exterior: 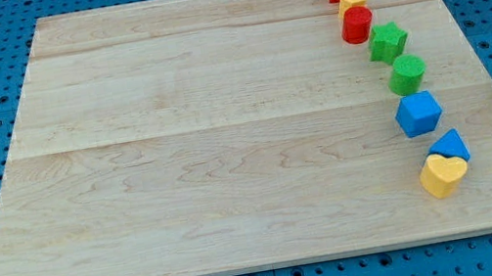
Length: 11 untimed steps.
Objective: Push the green circle to the center left
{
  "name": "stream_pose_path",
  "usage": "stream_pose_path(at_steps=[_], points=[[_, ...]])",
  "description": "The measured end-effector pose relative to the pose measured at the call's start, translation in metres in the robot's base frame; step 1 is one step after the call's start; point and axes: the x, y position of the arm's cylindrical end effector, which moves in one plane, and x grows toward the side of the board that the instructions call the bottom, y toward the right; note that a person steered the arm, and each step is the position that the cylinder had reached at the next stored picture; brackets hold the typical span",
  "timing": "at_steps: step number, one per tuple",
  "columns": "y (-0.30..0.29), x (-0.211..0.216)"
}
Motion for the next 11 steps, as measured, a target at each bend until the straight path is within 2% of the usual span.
stream_pose_path(at_steps=[2,3,5,6,8,9,10,11], points=[[-0.005,-0.014],[-0.025,-0.028],[-0.135,-0.023],[-0.135,-0.023],[-0.181,-0.023],[-0.186,-0.023],[-0.227,-0.023],[-0.315,-0.017]])
